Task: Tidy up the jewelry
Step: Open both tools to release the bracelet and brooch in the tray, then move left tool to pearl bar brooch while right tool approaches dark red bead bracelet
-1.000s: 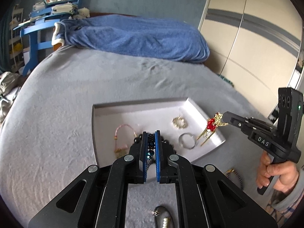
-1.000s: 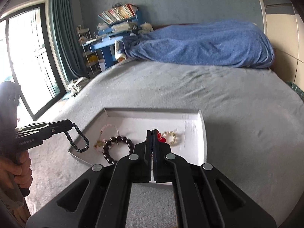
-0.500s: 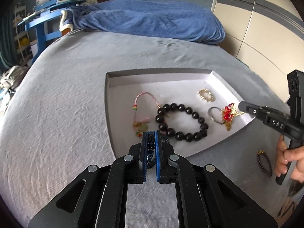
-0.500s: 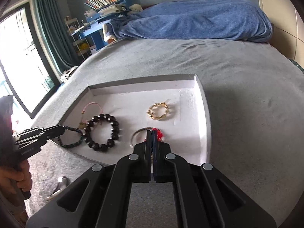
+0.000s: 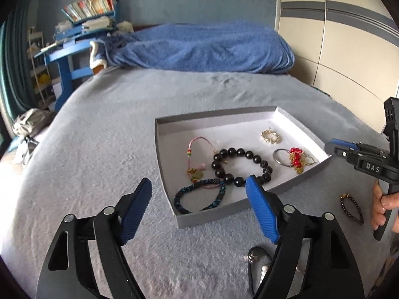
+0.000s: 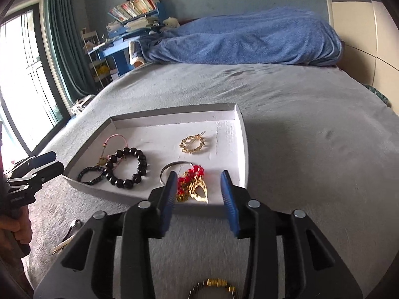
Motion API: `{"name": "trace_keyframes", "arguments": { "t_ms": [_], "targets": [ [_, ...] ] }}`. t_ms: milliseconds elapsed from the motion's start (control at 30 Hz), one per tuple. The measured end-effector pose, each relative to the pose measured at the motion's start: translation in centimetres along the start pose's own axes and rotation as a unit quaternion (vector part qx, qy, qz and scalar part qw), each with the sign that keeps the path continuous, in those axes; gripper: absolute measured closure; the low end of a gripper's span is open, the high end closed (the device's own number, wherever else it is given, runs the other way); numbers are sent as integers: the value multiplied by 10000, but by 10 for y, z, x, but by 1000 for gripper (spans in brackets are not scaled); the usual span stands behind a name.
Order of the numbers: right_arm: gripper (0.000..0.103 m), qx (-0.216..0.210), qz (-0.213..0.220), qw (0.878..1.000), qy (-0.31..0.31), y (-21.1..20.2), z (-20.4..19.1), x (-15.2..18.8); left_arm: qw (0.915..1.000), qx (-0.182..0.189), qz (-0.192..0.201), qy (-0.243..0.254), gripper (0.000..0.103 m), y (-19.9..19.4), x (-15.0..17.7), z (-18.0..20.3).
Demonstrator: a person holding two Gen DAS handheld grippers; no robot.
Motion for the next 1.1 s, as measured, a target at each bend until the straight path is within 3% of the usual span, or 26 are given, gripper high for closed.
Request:
{"name": "trace_keyframes", "arguments": {
  "t_ms": [333, 633, 1100],
  "targets": [
    [42, 148, 123, 9998, 110, -48, 13, 40, 9997, -43, -13, -232, 16, -29, 29, 2],
    [36, 328, -18, 9993, 183, -67, 25, 77, 9988, 53, -284, -390, 15, -37, 64, 7],
    [34, 412, -115, 9989, 203, -75, 29, 102, 9984, 60, -399, -386, 14, -40, 80, 15]
  ]
}}
Point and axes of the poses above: each gripper's, at about its wrist camera, not at the fingertips, and y roughly the way its jaws point, z to its right, x to its underside, the point moved 2 cm from there along y, roughly the way its jaws point, and after that the axes turned 14 degrees about y, right-handed, at the moved point
